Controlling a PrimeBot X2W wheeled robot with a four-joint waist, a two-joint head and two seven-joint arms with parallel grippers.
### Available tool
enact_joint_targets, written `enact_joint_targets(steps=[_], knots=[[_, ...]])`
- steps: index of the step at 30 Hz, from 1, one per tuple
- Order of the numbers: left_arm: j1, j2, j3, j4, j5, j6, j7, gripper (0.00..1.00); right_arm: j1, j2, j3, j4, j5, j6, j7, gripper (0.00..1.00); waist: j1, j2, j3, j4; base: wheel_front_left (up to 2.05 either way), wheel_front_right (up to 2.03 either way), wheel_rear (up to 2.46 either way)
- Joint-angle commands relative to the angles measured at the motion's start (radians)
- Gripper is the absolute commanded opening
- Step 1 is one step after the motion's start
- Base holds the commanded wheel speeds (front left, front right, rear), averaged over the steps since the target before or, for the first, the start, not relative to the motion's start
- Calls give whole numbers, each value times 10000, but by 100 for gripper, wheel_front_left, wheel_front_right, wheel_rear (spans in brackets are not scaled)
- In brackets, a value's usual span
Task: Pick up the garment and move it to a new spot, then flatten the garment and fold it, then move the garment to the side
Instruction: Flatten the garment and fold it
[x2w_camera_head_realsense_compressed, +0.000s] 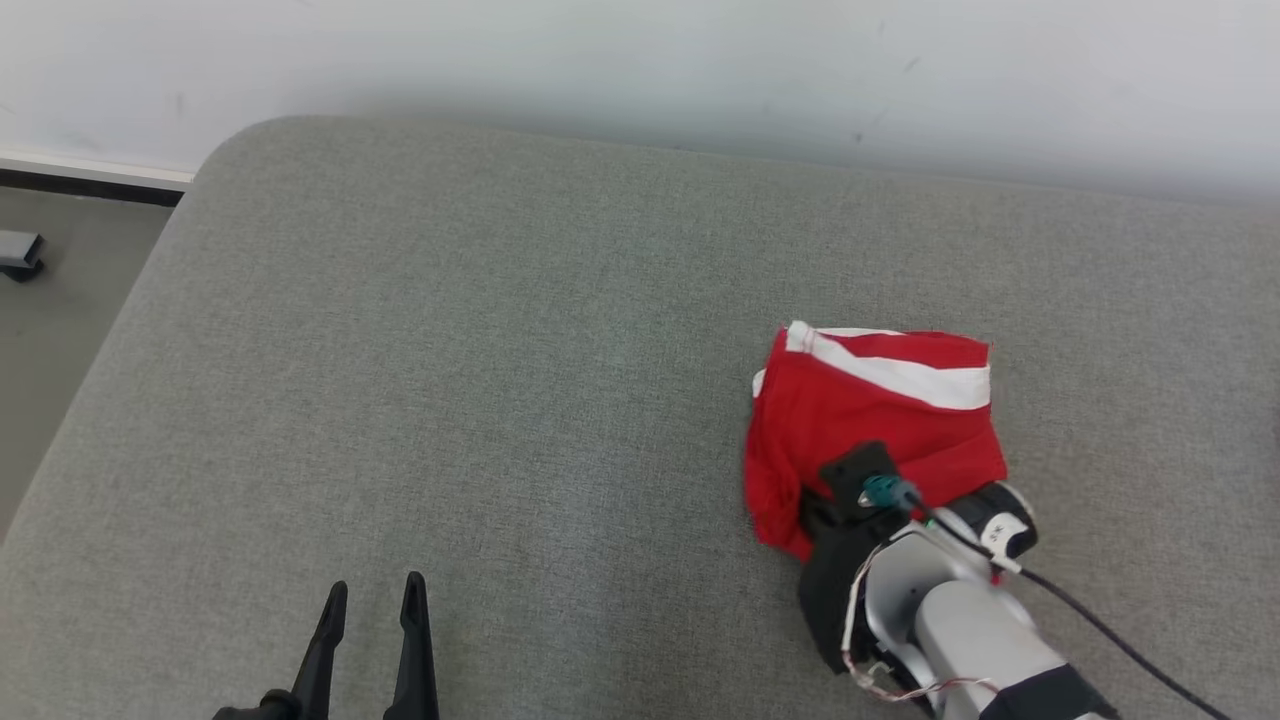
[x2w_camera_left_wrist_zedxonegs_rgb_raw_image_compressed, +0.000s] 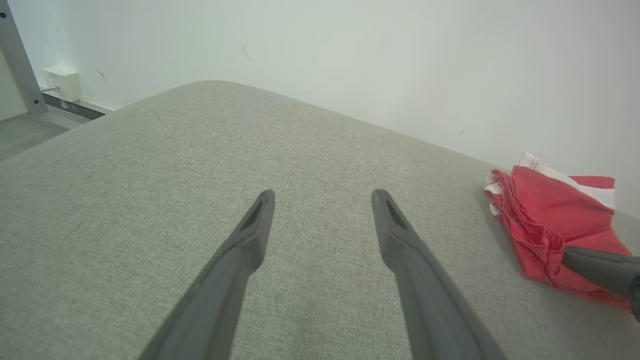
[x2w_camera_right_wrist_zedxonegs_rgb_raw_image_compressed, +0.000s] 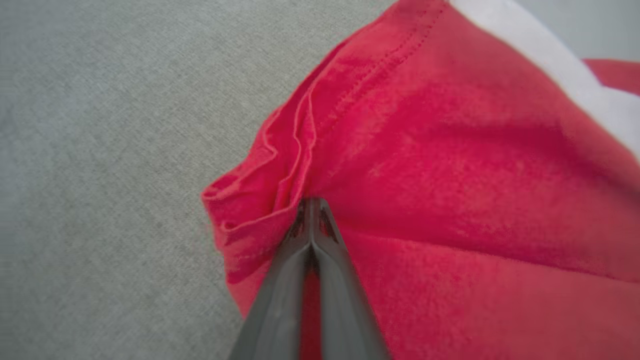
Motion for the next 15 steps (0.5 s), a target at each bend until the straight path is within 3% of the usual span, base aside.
enact_joint_targets(steps=[1,8,15], knots=[[-87,-10,3,30,24,-5,-28,100,262,193,317,120,152,-16,-66,0,0,0,-26,35,0,0,0],[47,-10,76,-15,45,33,-28,100,271,347,1255,31,724,-2,-139,0,0,0,-109,-8,0,0,0],[116,-12,113,-28,77,-11,-28,100,51,150,1190,-283,966,-2,-235,0,0,0,-210,-210,0,0,0]])
